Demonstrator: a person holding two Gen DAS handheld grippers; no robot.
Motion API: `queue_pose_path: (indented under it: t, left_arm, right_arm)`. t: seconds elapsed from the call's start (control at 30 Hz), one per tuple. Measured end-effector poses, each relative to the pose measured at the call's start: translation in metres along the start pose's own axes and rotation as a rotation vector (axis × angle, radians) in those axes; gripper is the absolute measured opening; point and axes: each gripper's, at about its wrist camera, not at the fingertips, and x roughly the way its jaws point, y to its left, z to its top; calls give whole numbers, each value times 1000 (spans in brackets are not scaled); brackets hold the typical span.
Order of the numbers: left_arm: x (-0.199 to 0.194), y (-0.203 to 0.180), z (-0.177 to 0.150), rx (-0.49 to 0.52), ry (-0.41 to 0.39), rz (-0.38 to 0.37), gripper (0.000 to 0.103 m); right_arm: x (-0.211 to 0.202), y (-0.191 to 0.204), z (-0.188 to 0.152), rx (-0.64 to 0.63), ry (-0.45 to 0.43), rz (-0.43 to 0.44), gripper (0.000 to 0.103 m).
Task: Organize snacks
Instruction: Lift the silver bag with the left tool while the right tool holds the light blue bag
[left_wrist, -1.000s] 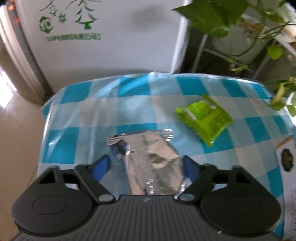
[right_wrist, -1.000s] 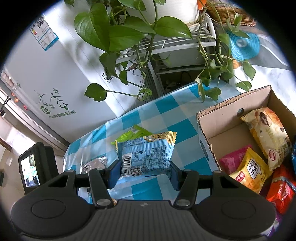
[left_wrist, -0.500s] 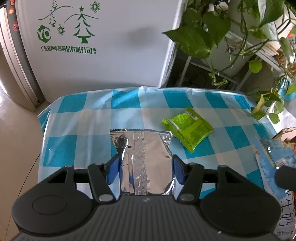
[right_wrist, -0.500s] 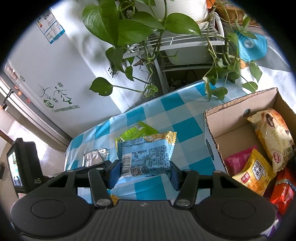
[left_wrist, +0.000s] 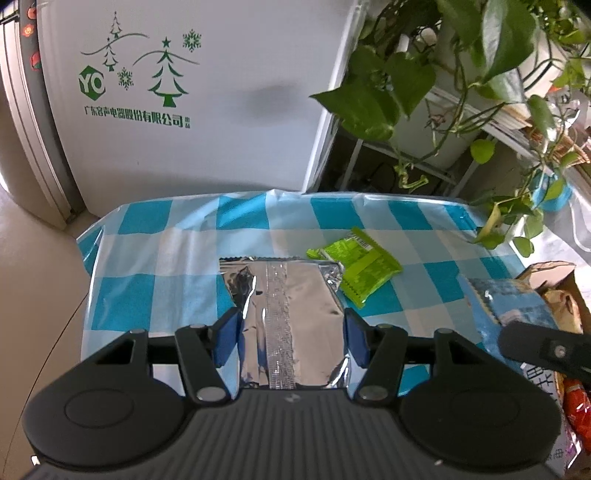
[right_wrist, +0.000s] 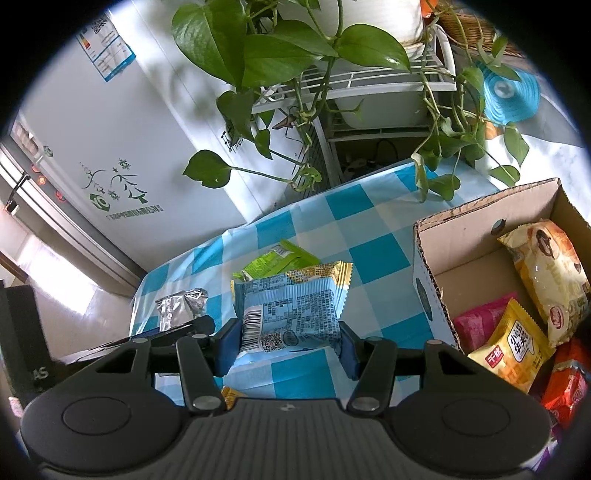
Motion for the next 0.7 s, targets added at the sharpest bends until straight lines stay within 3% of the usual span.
queue_pose_path:
  t: [0.47,0.7]
  left_arm:
    - [-31,-5,-11,35,-96,-8,59]
    - [-43,-10,-28,26,-105,-28,59]
  right_arm:
    - [-4,0,-1,-9,-9,-1,61]
    - [-7,1,-2,-17,-13,2,61]
